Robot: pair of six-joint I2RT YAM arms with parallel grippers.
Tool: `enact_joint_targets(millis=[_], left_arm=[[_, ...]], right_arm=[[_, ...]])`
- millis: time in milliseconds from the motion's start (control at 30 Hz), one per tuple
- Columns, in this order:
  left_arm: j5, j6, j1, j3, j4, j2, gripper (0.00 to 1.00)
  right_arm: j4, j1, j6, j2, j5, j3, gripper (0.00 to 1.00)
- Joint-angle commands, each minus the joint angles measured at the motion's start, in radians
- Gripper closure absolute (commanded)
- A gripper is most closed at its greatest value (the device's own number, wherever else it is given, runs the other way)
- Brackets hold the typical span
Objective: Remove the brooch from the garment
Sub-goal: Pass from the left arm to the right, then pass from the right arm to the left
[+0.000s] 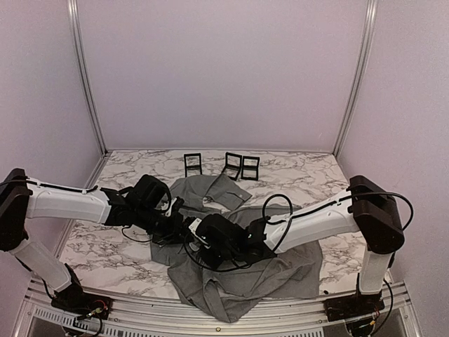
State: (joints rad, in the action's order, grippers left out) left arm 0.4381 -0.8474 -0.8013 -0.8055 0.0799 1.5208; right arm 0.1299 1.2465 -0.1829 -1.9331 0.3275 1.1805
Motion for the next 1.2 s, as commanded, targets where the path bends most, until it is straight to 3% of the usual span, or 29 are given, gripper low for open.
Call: enact_joint_targets(millis=[0,67,233,367,467,600,867,1167], left_arm=[[0.037,0.026,0.004,-0.016,0.008,-0.003,1.00],[0.028,0.032,0.004,-0.018,0.010,-0.004,1.00],[-0.049,0.020,0.004,0.001,-0.016,-0.064,0.75],[-0.132,-0.009,-0.001,0.053,-0.046,-0.149,0.62],[-0.208,-0.029,-0.014,0.090,-0.046,-0.214,0.57],[-0.334,-0.055,-0.075,0.130,-0.034,-0.272,0.57],[-0.545,-0.074,-0.210,0.125,0.013,-0.276,0.67],[-0.636,-0.109,-0.290,0.069,0.065,-0.190,0.66]], right_arm=[[0.003,0.003,-0.032,-0.008,-0.002,0.051,0.99],[0.004,-0.002,-0.048,-0.003,-0.030,0.054,1.00],[0.016,-0.017,-0.090,0.008,-0.111,0.058,1.00],[0.016,-0.046,-0.129,0.018,-0.183,0.056,1.00],[0.014,-0.063,-0.147,0.023,-0.228,0.057,1.00],[0.005,-0.090,-0.179,0.024,-0.303,0.062,1.00],[-0.003,-0.121,-0.227,0.024,-0.410,0.086,1.00],[-0.016,-0.123,-0.247,0.024,-0.450,0.099,1.00]])
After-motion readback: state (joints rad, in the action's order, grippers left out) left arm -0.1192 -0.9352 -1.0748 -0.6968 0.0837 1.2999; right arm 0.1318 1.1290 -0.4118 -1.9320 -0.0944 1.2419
